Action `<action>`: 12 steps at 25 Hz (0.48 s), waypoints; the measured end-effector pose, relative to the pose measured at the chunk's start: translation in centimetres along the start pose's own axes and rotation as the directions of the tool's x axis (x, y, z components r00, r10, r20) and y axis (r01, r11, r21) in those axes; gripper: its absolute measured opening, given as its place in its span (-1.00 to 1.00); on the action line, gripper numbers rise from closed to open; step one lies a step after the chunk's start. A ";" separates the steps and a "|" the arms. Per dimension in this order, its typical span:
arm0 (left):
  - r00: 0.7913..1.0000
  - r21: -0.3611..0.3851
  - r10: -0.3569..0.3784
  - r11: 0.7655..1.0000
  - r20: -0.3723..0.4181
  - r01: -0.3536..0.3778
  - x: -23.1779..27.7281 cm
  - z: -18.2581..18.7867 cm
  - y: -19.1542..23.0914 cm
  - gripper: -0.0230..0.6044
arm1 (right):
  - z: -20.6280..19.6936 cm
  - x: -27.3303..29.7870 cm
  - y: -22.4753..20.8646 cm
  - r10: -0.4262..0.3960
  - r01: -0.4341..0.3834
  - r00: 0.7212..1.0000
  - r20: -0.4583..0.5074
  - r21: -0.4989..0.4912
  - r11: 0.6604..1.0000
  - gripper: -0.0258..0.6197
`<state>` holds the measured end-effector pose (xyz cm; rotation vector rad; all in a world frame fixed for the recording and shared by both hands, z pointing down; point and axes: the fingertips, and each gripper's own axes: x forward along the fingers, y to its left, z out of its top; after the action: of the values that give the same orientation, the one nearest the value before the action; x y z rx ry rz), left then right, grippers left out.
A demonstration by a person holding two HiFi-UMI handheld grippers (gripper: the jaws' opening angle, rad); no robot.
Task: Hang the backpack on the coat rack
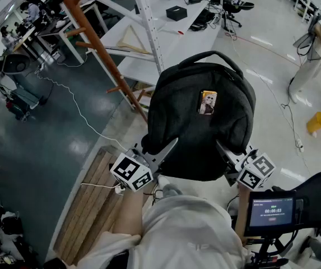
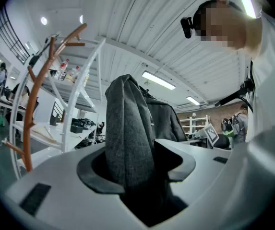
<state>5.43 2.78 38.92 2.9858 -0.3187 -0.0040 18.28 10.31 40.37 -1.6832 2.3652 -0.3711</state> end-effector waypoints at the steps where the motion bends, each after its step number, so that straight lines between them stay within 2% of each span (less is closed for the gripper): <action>1: 1.000 0.004 0.014 1.000 0.009 -0.014 -0.7 0.7 2.1 -0.21 | 0.3 2.5 0.3 0.016 -0.016 1.000 -0.002 -0.008 1.000 -0.34; 7: 0.989 0.053 0.116 0.991 0.090 -0.121 -6.8 4.5 13.3 -0.21 | 1.1 16.1 4.2 0.144 -0.143 0.990 0.006 -0.076 0.987 -0.34; 12: 0.958 0.063 0.250 0.963 0.143 -0.261 -12.0 6.1 20.3 -0.21 | 0.8 25.7 7.3 0.286 -0.287 0.958 -0.029 -0.100 0.953 -0.34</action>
<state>-10.71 -15.19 35.57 3.0058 -0.7361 -0.1691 3.75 -11.74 36.57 -1.3482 2.6304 -0.2132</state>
